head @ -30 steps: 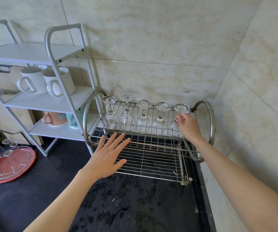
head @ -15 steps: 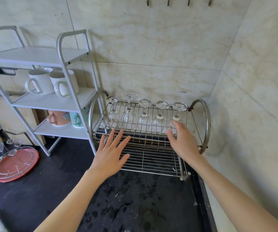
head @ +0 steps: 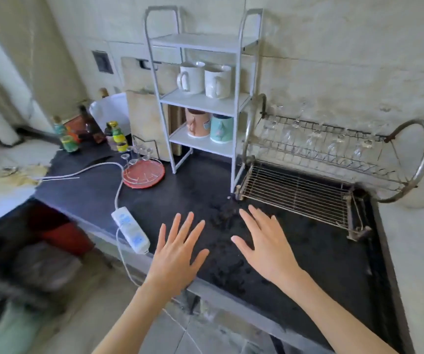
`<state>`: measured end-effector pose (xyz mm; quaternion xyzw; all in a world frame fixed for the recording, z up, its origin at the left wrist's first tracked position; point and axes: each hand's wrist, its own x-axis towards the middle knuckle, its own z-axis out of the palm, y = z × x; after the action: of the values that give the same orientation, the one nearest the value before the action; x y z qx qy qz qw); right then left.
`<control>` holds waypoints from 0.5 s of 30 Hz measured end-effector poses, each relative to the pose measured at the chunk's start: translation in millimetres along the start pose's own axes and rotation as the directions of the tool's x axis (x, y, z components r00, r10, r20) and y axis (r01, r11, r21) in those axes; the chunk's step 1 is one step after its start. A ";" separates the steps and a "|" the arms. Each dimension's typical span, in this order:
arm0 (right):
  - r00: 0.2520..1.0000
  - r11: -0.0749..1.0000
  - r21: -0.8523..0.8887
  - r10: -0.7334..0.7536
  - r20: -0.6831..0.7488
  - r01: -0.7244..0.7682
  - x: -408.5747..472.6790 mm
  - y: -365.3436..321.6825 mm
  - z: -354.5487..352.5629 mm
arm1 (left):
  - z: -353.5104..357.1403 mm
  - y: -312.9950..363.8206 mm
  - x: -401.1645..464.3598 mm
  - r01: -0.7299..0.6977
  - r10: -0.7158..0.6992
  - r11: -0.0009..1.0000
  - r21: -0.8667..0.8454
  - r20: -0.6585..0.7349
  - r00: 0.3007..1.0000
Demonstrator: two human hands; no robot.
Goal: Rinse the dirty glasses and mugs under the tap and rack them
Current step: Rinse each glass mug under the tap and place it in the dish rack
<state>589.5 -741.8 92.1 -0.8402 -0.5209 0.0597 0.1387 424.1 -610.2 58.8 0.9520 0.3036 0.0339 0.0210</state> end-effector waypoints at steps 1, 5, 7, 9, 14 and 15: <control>0.999 0.999 0.014 -0.034 0.029 0.033 -6.6 -19.5 11.7 | 2.0 -12.9 -23.5 0.038 -0.038 0.999 0.002 0.013 0.999; 0.971 0.974 0.085 -0.217 0.104 0.209 -19.0 -99.9 57.2 | 9.2 -67.7 -111.4 0.232 -0.231 0.973 -0.004 0.075 0.970; 0.943 0.954 0.114 -0.293 0.156 0.278 -18.9 -142.0 73.4 | 5.9 -96.8 -146.3 0.326 -0.324 0.945 -0.014 0.091 0.942; 0.918 0.928 0.157 -0.362 0.163 0.338 -15.6 -184.0 87.0 | 0.8 -126.4 -175.8 0.415 -0.411 0.909 -0.042 0.080 0.908; 0.823 0.849 0.217 -0.523 0.220 0.482 5.0 -279.1 121.5 | 1.9 -197.3 -233.8 0.580 -0.581 0.805 -0.121 0.032 0.813; 0.806 0.834 0.222 -0.548 0.222 0.506 12.5 -297.3 126.5 | 2.9 -211.4 -241.5 0.608 -0.610 0.783 -0.134 0.030 0.792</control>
<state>308.9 -584.5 59.7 -0.6321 -0.7420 0.1748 0.1390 106.1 -577.9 30.6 0.7991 0.5915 0.0531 0.0935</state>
